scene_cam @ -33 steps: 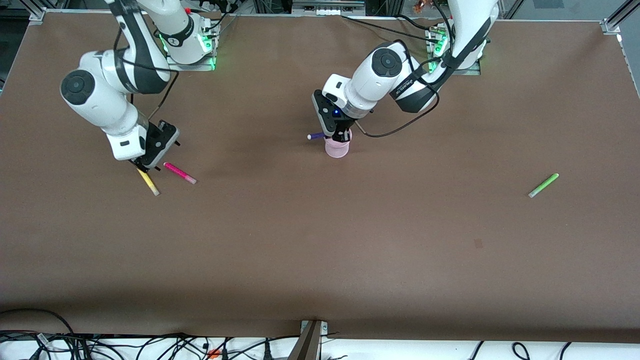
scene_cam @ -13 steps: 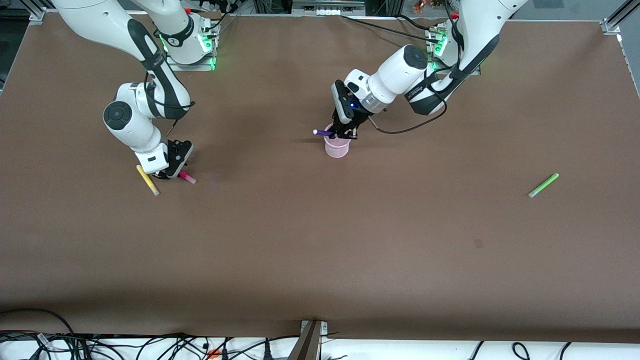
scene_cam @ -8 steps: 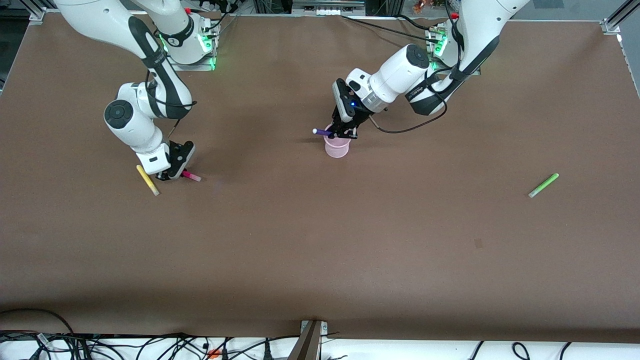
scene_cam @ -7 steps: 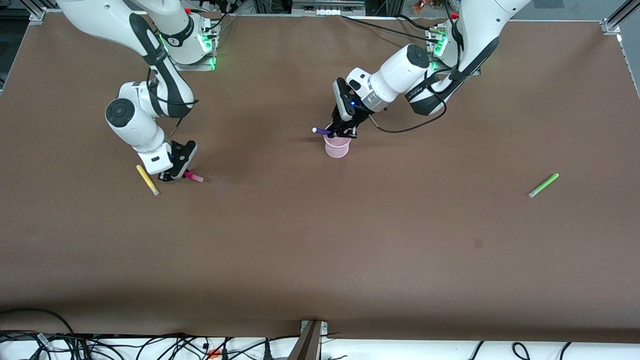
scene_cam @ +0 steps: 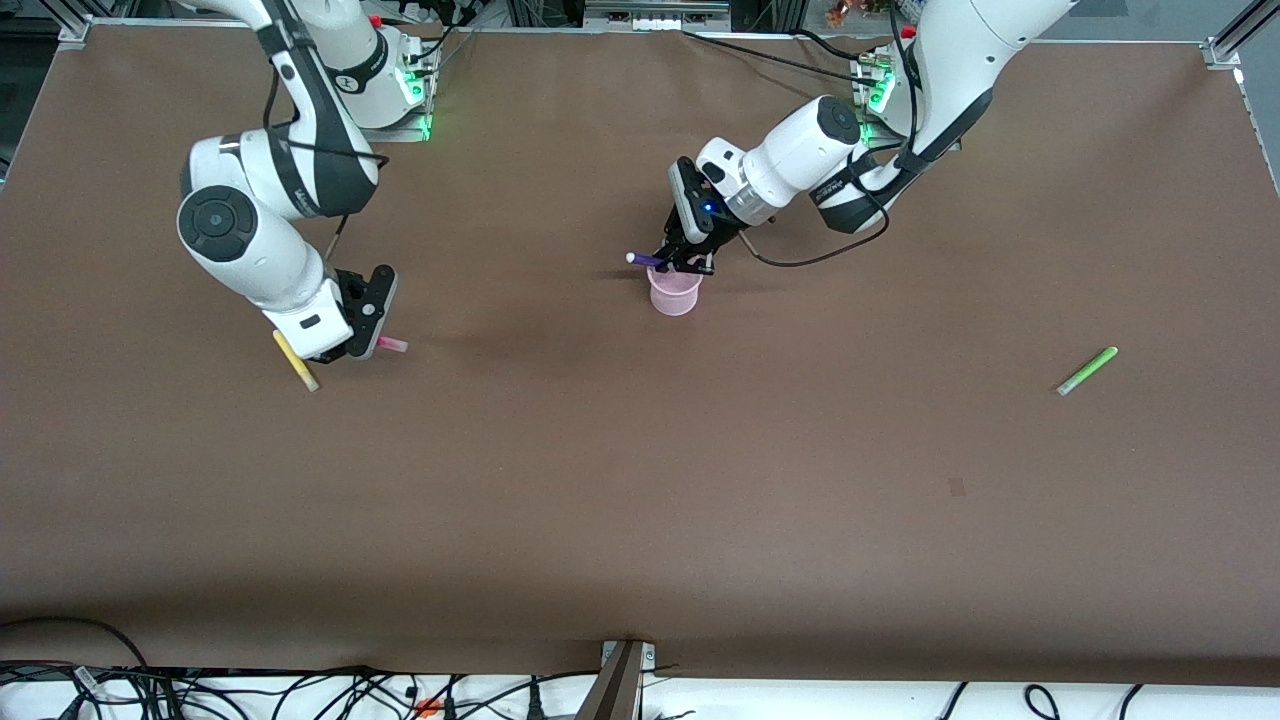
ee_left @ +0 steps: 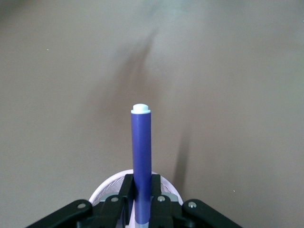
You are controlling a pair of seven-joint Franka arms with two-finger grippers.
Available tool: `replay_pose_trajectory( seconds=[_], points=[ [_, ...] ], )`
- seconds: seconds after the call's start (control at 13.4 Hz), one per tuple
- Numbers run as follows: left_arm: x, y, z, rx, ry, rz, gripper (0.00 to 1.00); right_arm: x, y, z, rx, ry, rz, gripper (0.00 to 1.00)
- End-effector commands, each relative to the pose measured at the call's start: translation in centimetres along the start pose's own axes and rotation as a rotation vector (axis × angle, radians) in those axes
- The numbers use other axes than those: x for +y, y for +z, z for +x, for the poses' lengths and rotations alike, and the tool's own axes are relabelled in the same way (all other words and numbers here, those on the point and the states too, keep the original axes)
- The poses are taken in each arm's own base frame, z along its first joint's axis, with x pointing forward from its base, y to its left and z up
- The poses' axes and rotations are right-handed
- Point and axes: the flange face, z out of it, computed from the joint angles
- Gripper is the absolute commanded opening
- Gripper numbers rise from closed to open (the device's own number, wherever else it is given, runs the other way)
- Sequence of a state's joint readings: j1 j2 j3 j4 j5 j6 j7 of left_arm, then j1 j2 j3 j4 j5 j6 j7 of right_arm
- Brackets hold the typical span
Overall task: Organize pens into pink holder with both arms
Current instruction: 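Drop the blue marker into the cup while the right gripper lifts highlighter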
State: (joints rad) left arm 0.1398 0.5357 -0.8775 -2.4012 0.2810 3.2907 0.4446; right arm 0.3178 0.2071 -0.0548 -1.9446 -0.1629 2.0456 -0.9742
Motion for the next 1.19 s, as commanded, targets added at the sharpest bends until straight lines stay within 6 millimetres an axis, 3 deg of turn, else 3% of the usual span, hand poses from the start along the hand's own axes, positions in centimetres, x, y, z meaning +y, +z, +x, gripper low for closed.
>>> replay_pose_trajectory(
  seconds=[0.0,0.07,0.3,0.37,0.67,0.9,0.97,1.12],
  points=[
    [-0.3,-0.2,-0.2,0.020,0.018,-0.003,0.05,-3.5,-3.5,8.3,-0.178,0.055,-0.058,0.00],
    [-0.4,-0.2,-0.3,0.019,0.015,0.000,0.17,-5.1,-4.3,9.9,-0.214,0.093,-0.073,0.00],
    [-1.1,-0.4,-0.6,0.018,0.003,0.009,0.46,-7.4,-5.8,13.0,-0.209,0.087,-0.096,0.00],
    [-1.2,-0.4,-0.5,0.019,0.007,0.010,0.99,-8.0,-6.7,14.0,-0.213,0.095,-0.103,0.00],
    [-2.3,-1.1,-0.6,0.012,-0.013,0.032,1.00,-10.3,-10.4,16.4,-0.224,0.104,-0.112,0.00],
    [-5.9,-4.3,0.8,-0.106,0.011,0.127,1.00,-14.8,-12.8,19.8,-0.242,0.149,-0.138,0.00],
    [-6.9,-4.9,1.9,-0.163,-0.035,0.136,1.00,-16.0,-13.1,20.5,-0.240,0.141,-0.145,0.00],
    [-9.4,-6.1,3.8,-0.250,-0.249,0.125,1.00,-19.2,-16.0,22.6,-0.204,0.121,-0.158,0.00]
  ],
)
